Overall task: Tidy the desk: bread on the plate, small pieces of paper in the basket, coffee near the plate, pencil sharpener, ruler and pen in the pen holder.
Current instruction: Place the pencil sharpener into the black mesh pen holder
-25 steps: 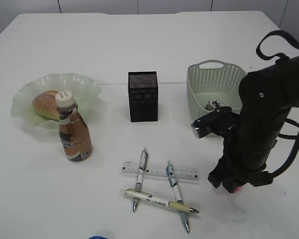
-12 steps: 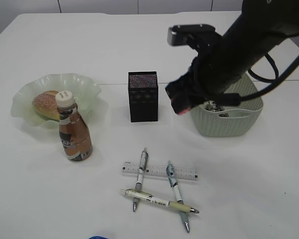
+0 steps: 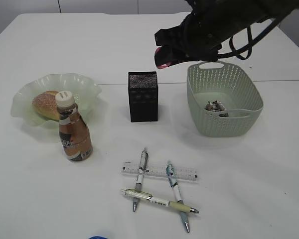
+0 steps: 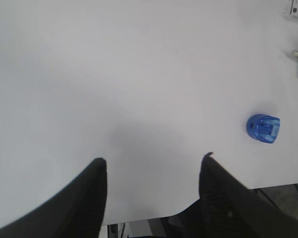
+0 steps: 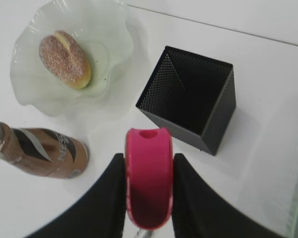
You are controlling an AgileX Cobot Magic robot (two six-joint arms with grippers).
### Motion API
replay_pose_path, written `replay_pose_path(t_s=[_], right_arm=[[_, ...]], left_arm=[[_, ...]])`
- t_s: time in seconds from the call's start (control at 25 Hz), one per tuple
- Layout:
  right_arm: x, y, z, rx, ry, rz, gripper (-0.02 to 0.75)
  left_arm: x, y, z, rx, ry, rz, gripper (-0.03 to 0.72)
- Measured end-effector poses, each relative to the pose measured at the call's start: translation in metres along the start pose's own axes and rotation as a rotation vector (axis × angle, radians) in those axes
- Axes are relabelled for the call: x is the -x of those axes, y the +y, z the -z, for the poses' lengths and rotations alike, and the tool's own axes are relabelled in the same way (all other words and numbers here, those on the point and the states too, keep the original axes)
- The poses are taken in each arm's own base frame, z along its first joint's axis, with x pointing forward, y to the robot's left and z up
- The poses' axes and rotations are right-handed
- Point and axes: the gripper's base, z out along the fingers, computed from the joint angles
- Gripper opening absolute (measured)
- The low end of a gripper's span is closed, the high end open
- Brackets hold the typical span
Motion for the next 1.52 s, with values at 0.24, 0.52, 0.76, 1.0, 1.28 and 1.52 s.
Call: replay_pose_path(t_s=[0.24, 0.52, 0.76, 1.0, 1.28, 1.52], right_arm=[[0.012, -0.027, -0.039, 0.102, -0.054, -0.071, 0.184], [0.013, -0.045, -0.077, 0.12, -0.054, -0.07, 0.184], [0.006, -0.052, -0.095, 0.135, -0.036, -0.095, 0.184], [0.003, -0.053, -0.103, 0.149, -0.031, -0.105, 0.202], [0.004, -0.051, -0.102, 0.173, -0.031, -0.118, 0.409], [0.001, -0.047, -0.1, 0.211, 0.013, -0.112, 0.446]], left_arm=[[0.0, 0.0, 0.0, 0.0, 0.0, 0.0, 0.433], [0.001, 0.0, 0.0, 0.0, -0.01, 0.0, 0.433], [0.002, 0.0, 0.0, 0.0, -0.019, 0.0, 0.428], [0.003, 0.0, 0.0, -0.001, -0.03, 0.0, 0.427], [0.003, 0.0, 0.0, -0.001, -0.034, 0.0, 0.425], [0.003, 0.0, 0.0, -0.001, -0.034, 0.0, 0.424]])
